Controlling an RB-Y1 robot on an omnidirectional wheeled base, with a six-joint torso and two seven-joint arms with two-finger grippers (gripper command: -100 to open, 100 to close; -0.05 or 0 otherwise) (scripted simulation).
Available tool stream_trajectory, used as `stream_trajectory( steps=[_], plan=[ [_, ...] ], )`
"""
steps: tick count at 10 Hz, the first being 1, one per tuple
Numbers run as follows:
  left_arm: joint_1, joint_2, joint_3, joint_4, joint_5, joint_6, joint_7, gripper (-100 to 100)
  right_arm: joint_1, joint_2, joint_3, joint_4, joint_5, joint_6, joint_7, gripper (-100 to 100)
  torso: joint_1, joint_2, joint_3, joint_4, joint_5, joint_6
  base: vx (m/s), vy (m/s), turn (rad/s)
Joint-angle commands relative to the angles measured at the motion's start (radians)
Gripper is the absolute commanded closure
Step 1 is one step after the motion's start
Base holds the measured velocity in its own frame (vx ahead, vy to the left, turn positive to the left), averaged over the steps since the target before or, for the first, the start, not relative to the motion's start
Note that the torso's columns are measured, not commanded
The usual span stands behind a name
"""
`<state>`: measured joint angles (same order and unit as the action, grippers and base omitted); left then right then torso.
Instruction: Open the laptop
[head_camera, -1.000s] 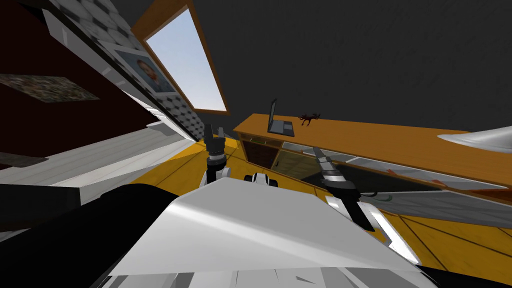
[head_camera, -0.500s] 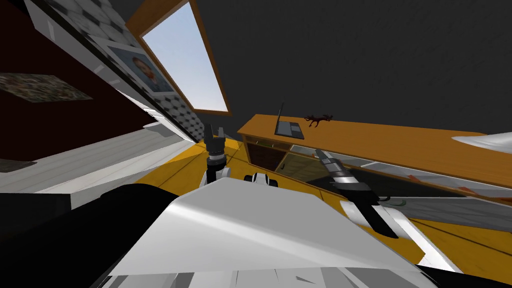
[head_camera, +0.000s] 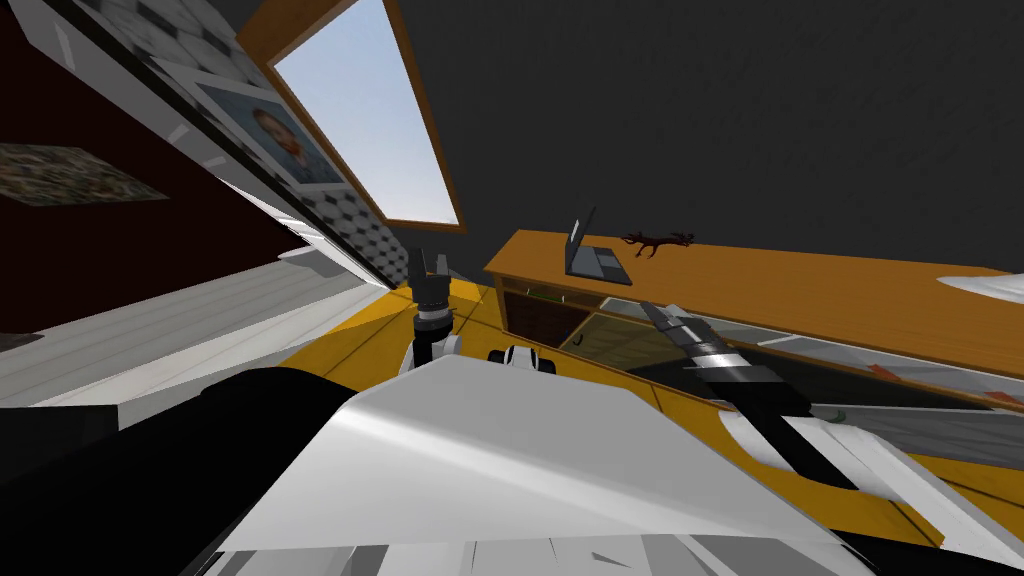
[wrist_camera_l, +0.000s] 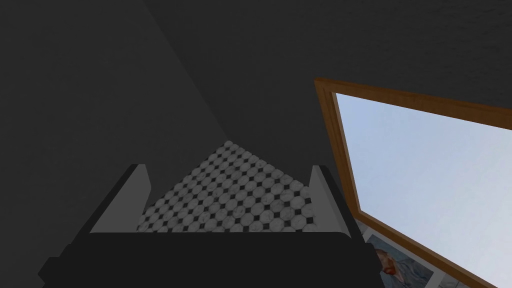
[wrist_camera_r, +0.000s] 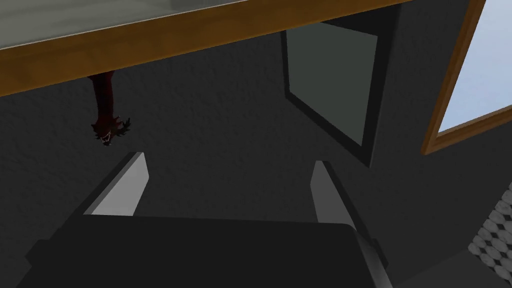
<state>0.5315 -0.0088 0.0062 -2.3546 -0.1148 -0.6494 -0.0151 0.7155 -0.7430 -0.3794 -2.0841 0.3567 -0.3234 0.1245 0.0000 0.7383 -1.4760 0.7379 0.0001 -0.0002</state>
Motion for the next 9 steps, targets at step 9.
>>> stream_trajectory(
  steps=[9],
  plan=[
    [0.000,0.000,0.000,0.000,0.000,0.000,0.000,0,0.073,-0.298,-0.204,0.134,0.187,0.124,0.045,-100,-0.001,-0.001,-0.001,0.000,-0.001,0.000,0.066,0.183,-0.028]
  ],
)
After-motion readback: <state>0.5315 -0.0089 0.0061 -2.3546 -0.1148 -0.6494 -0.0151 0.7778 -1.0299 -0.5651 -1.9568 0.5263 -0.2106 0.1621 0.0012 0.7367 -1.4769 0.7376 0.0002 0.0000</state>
